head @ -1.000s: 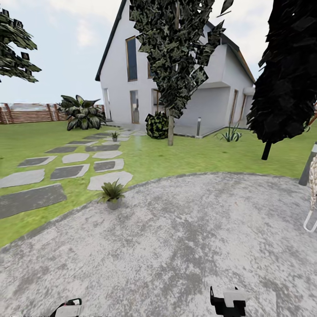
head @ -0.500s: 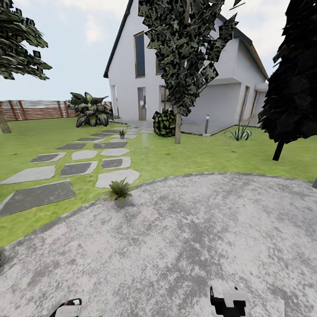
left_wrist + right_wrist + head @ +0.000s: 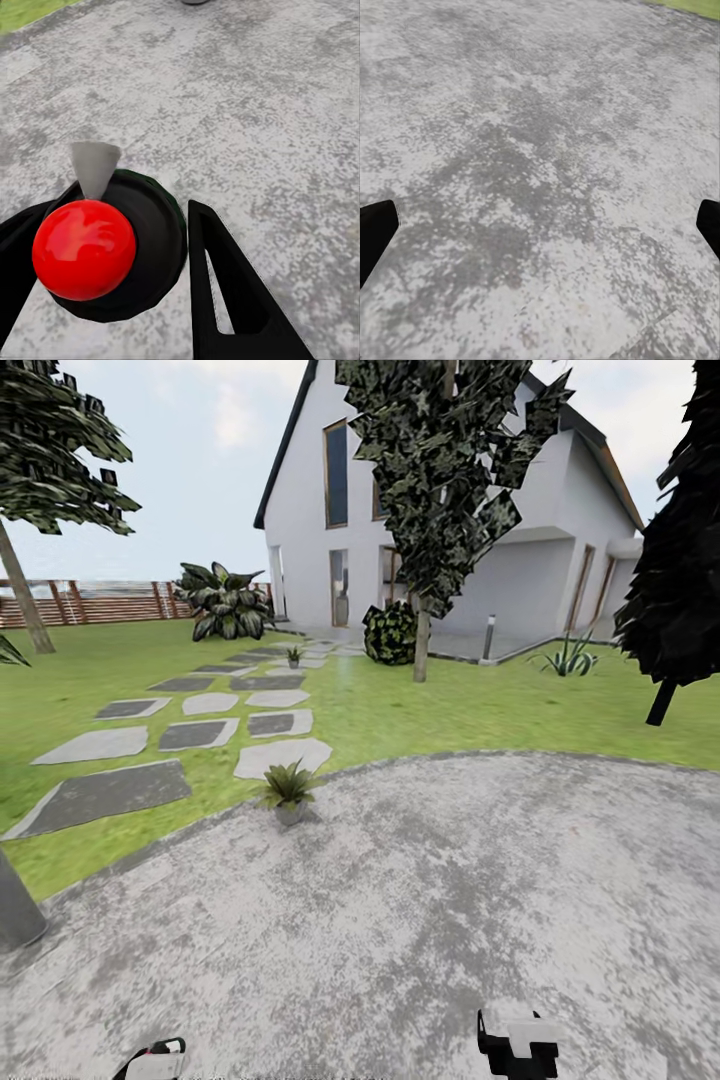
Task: Pick up the pesticide atomizer in the garden and spray insectifuge to fully cover both potted plants in the garden.
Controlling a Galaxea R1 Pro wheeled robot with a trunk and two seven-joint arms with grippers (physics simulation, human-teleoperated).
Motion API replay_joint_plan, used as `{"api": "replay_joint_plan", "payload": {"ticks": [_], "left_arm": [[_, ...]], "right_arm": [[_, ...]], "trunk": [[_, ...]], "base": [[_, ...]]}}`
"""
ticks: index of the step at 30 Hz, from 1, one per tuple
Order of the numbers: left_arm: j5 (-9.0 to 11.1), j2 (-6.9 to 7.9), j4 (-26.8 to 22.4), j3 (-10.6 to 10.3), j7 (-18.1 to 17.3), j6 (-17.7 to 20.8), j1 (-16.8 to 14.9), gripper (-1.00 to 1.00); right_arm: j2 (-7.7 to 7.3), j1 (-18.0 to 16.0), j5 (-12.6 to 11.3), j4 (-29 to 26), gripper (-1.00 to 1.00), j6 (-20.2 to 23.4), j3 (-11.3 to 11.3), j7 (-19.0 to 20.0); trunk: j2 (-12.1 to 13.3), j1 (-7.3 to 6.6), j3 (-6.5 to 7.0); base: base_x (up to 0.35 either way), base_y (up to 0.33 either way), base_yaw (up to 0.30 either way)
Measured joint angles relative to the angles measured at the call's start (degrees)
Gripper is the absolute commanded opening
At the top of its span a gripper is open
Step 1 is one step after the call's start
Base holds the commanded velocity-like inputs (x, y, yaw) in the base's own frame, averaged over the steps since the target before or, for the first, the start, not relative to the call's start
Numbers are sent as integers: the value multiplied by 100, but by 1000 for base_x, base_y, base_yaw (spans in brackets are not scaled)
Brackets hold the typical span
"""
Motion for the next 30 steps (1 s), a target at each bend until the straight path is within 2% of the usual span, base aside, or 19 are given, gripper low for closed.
{"api": "replay_joint_plan", "payload": {"ticks": [9, 17, 30], "left_arm": [[29, 8, -1, 2, 0, 0, 0, -100], [40, 8, 4, 4, 0, 3, -1, -100], [37, 8, 5, 2, 0, 8, -1, -100]], "right_arm": [[-2, 0, -1, -2, 100, 0, -6, -6], [-77, 0, 4, -9, 100, -9, -9, -9], [-88, 1, 6, -10, 100, -2, 1, -17]], "trunk": [[0, -3, -71], [0, -4, -81], [0, -4, -81]], "base": [[233, 0, 112], [332, 0, 11], [334, 0, 0]]}}
